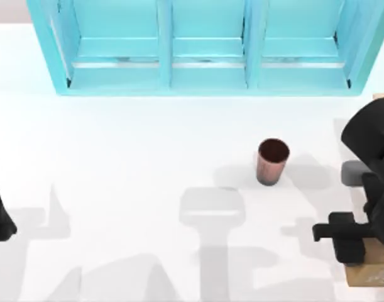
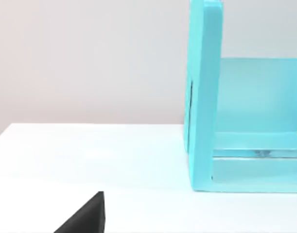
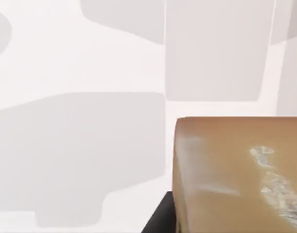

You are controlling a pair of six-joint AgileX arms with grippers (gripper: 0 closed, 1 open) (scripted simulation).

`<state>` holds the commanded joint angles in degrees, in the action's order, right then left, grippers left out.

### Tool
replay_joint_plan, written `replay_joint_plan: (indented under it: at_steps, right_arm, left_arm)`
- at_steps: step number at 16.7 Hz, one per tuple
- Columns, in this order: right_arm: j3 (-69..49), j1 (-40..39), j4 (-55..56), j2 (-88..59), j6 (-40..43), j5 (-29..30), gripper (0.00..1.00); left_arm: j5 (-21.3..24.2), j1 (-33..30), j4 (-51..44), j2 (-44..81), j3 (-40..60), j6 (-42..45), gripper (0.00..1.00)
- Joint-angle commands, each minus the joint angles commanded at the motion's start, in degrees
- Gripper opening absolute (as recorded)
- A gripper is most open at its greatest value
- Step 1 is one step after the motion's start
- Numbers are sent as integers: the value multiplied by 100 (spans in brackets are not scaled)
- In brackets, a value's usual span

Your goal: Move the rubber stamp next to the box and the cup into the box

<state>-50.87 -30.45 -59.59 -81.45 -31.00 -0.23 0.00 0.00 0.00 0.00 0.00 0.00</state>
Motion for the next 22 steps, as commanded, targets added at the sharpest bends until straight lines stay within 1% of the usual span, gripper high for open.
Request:
replay_joint_plan:
  at_steps: [5,6,16,18,22]
  right_arm:
    - [0,0,0,0,0,0,98]
    - [0,0,0,0,0,0,100]
    - [-94,-5,-93,6,3,-4,100]
    - [-412,-2,-424,23,-3,-8,100]
    - [-1337,14,-1451,99,3,-8,100]
  left_arm:
    - [0,0,0,0,0,0,100]
    - [0,0,0,0,0,0,100]
    - [0,0,0,0,0,0,100]
    - [0,0,0,0,0,0,100]
    - [0,0,0,0,0,0,100]
